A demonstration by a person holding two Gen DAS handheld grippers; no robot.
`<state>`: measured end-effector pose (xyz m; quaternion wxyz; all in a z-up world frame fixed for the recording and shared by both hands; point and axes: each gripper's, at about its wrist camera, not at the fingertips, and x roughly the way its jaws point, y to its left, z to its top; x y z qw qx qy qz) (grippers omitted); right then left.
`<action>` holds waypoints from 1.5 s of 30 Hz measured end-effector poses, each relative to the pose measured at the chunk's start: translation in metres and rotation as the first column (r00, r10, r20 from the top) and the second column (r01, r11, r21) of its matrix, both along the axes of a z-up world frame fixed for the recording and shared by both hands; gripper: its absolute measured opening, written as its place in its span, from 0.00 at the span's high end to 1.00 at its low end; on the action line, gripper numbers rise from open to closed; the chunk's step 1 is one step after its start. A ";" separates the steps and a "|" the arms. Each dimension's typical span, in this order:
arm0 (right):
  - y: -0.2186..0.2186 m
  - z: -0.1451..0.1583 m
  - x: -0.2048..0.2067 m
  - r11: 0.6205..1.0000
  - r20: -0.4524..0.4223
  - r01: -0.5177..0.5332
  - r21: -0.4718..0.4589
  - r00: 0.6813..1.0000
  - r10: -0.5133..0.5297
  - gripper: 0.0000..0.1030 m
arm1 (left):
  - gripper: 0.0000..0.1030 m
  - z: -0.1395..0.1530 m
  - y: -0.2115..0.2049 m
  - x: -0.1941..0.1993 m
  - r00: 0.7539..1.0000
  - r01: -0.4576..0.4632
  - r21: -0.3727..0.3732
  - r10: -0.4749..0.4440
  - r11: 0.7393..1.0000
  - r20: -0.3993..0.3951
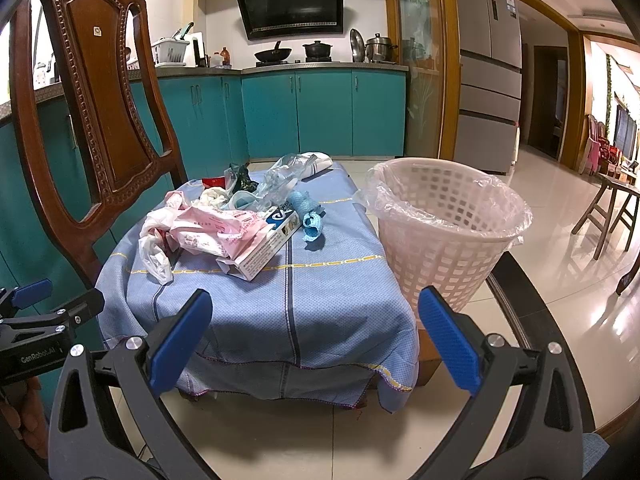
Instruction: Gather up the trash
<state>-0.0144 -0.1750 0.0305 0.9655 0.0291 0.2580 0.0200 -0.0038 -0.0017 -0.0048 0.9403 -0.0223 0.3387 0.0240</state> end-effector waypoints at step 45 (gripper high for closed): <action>0.001 0.001 -0.002 1.000 0.000 -0.002 0.006 1.000 0.002 0.02 | 0.03 -0.001 -0.004 0.000 1.000 0.013 -0.016 -0.013 1.000 -0.015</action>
